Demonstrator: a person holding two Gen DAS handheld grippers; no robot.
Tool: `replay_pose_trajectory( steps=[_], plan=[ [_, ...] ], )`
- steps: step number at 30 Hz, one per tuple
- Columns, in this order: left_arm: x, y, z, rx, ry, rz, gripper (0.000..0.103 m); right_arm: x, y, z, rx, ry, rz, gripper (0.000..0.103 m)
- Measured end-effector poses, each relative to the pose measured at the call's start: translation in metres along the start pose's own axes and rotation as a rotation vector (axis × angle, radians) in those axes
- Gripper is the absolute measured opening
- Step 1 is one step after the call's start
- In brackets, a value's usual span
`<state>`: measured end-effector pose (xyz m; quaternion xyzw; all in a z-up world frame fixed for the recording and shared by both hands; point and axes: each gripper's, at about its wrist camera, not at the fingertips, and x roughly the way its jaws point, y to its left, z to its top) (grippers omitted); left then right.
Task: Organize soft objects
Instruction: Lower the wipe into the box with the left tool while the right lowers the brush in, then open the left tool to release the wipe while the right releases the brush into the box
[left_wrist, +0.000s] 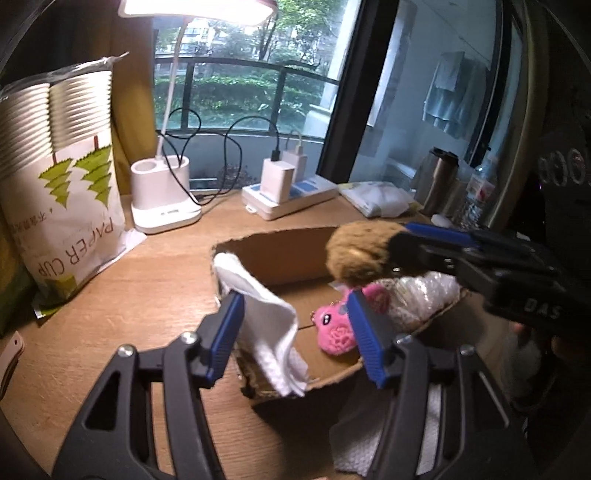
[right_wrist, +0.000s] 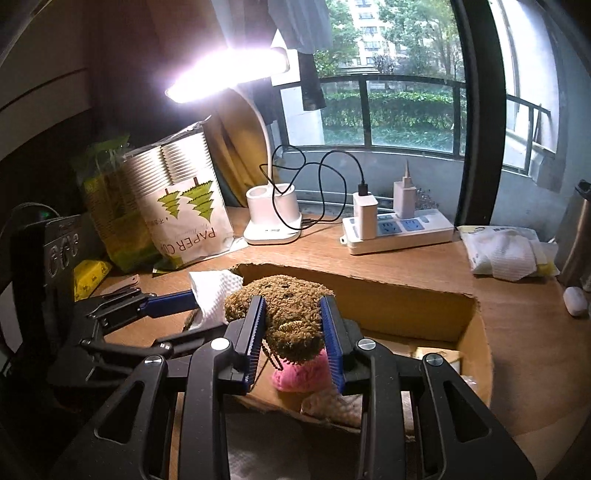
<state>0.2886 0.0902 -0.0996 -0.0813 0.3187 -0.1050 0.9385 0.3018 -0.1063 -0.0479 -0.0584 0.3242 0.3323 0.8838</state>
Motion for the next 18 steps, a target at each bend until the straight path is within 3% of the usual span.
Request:
replay_pose_trajectory(
  steps=[3,8,18],
  plan=[
    [-0.003,0.003,-0.002,0.007,-0.004,0.002,0.066,0.008,0.002,0.001,-0.006,0.011,0.008,0.033],
    [-0.001,0.012,-0.013,0.0,0.022,0.021,0.066,0.02,0.009,0.005,-0.025,0.023,0.025,0.033],
    [-0.01,0.028,-0.018,-0.059,-0.001,0.033,0.066,0.037,0.015,0.01,-0.034,0.04,0.027,0.033]
  ],
)
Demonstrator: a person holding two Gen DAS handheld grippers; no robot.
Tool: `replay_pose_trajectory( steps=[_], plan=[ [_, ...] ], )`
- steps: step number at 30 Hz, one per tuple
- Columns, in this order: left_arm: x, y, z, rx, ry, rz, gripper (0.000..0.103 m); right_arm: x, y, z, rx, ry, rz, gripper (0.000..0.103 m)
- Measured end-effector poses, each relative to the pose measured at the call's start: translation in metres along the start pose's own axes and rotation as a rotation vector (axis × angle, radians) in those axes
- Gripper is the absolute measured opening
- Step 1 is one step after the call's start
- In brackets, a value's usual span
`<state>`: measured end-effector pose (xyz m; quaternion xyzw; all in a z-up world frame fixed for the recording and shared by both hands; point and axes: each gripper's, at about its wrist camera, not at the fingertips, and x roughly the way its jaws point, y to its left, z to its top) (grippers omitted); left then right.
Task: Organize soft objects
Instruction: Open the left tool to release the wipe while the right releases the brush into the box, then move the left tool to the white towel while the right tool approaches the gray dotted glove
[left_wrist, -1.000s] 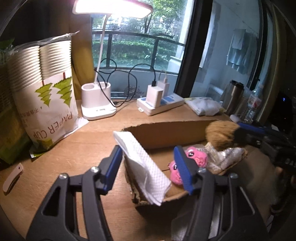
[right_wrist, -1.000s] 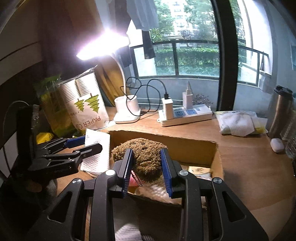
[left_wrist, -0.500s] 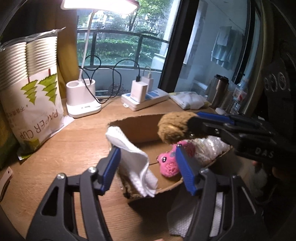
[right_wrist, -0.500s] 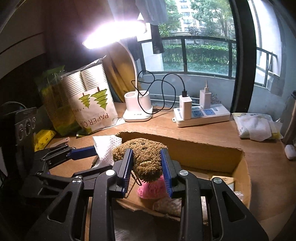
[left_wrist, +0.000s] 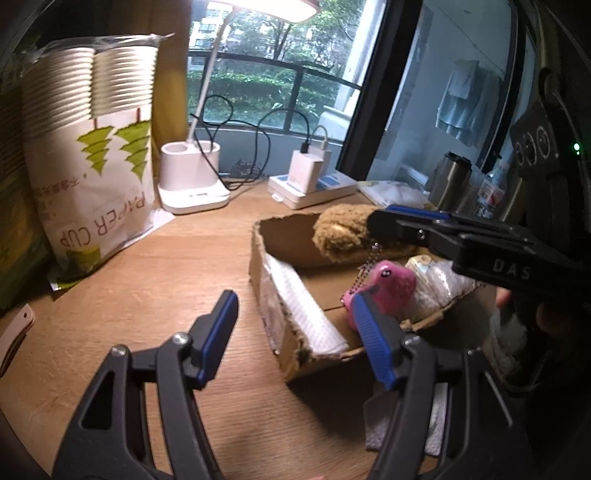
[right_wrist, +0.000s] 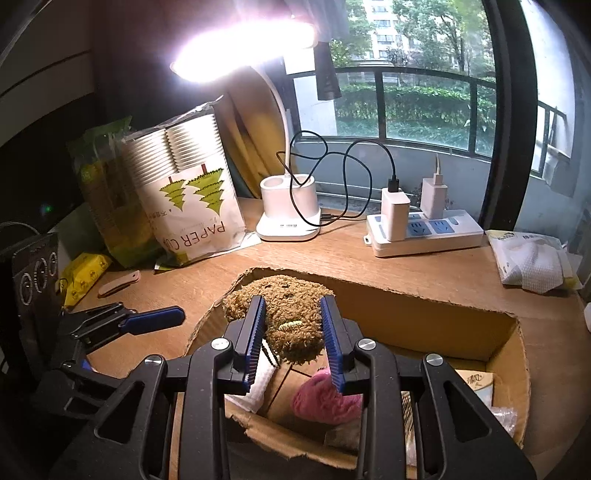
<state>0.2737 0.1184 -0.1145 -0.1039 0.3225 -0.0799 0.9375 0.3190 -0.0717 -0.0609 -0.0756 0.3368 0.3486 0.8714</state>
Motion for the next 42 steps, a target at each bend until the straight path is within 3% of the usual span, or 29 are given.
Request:
replay_pose_trajectory(
  steps=[4,5,7,8,24,42],
  plan=[
    [0.0,0.003,0.0,-0.006,0.0,0.012,0.066,0.008,-0.002,0.002,0.002,0.012,-0.024,0.035],
    [-0.001,0.003,0.0,-0.006,-0.001,0.016,0.066,0.01,-0.003,0.002,0.001,0.016,-0.03,0.039],
    [-0.002,0.003,0.0,-0.009,-0.002,0.022,0.066,0.015,-0.002,0.001,-0.01,0.039,-0.041,0.058],
    [-0.003,0.003,0.0,-0.01,-0.004,0.025,0.066,0.015,-0.002,0.0,-0.013,0.039,-0.045,0.059],
    [-0.041,-0.021,-0.003,-0.002,-0.064,0.064,0.066,-0.042,0.005,-0.013,-0.007,-0.01,-0.072,0.059],
    [-0.08,-0.063,-0.026,0.035,-0.086,0.069,0.067,-0.104,0.016,-0.053,0.001,-0.037,-0.073,0.059]
  ],
)
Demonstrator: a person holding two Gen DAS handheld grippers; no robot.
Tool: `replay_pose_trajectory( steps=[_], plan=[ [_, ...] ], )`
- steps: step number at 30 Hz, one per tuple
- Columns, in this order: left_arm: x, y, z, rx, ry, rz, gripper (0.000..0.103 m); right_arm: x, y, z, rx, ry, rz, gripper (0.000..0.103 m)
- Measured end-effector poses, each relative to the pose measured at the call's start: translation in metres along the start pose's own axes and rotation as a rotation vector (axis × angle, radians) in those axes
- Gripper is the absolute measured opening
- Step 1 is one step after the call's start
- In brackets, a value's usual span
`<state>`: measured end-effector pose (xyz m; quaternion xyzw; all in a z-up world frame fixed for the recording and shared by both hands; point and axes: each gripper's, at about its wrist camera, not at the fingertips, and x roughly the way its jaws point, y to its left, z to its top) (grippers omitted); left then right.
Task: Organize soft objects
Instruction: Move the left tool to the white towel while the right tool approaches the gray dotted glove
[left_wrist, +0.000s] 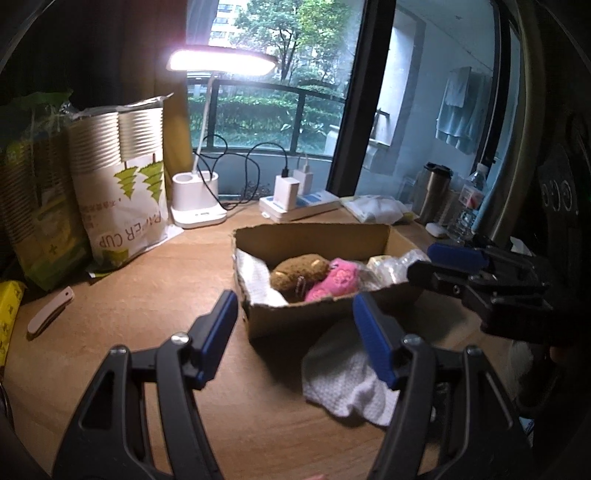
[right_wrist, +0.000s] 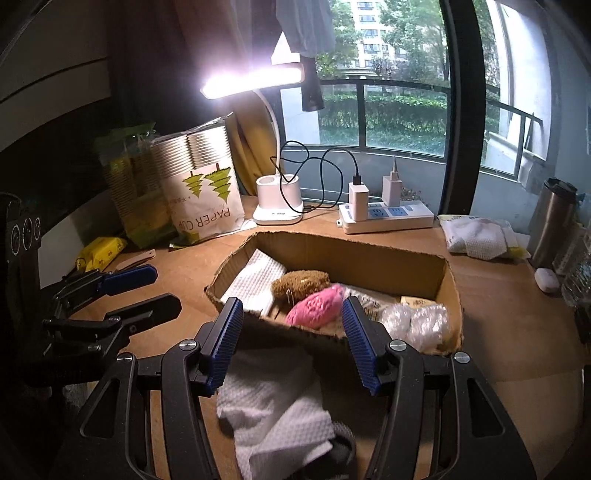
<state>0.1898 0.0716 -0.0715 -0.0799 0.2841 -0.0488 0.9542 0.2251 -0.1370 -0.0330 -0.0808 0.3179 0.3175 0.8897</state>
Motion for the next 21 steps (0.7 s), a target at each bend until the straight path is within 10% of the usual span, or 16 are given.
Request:
replay_pose_trajectory(
  steps=[21],
  plan=[
    [-0.015,-0.042,-0.036,0.055,0.04,-0.019,0.067,-0.035,-0.013,-0.059,0.055,0.017,-0.017,0.059]
  ],
)
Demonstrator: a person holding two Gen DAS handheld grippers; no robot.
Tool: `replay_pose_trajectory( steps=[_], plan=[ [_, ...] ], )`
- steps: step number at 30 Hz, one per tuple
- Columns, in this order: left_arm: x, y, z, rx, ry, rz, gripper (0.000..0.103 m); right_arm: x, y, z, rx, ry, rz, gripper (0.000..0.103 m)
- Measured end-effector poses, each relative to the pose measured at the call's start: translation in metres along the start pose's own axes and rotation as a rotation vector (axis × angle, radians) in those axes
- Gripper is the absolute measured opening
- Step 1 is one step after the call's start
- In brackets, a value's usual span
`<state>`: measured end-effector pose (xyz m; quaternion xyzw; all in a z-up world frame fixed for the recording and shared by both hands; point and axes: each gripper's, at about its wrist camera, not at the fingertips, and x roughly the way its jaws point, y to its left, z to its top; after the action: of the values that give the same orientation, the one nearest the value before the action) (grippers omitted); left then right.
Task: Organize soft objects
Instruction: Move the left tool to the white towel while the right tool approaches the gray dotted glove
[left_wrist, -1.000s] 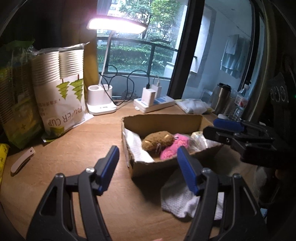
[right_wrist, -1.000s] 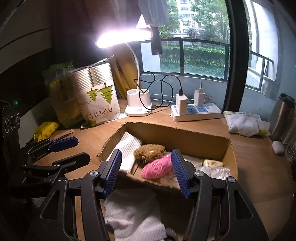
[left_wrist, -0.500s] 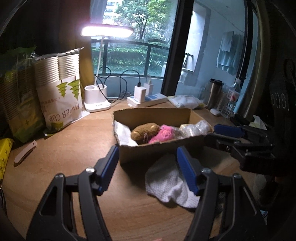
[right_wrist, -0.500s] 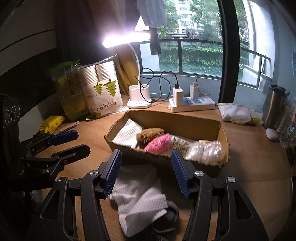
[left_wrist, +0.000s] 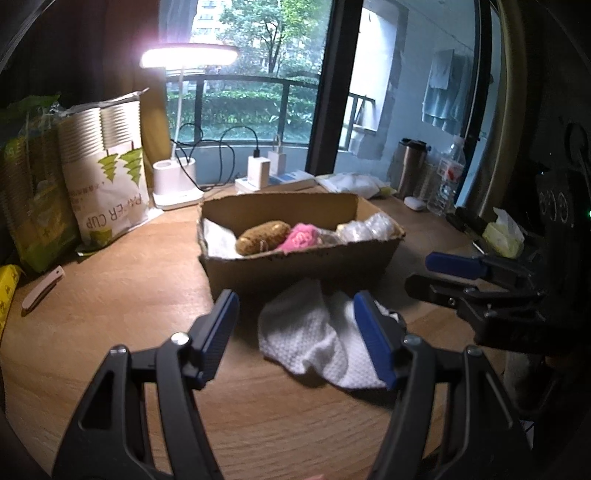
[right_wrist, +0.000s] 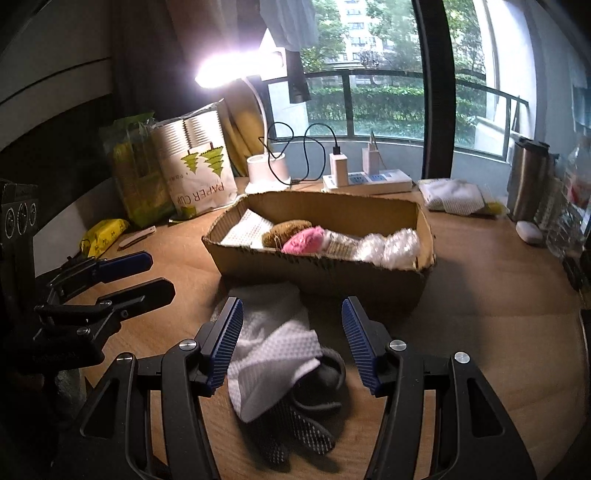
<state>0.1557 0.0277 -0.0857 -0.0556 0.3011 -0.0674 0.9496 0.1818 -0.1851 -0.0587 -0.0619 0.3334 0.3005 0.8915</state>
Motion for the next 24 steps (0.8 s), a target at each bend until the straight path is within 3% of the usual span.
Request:
replay_pose_trajectory(
  steps=[24],
  plan=[
    [0.064,-0.05,-0.018,0.121,0.189,0.018,0.067,0.009,-0.066,-0.04,0.148,0.015,0.0,0.059]
  ],
)
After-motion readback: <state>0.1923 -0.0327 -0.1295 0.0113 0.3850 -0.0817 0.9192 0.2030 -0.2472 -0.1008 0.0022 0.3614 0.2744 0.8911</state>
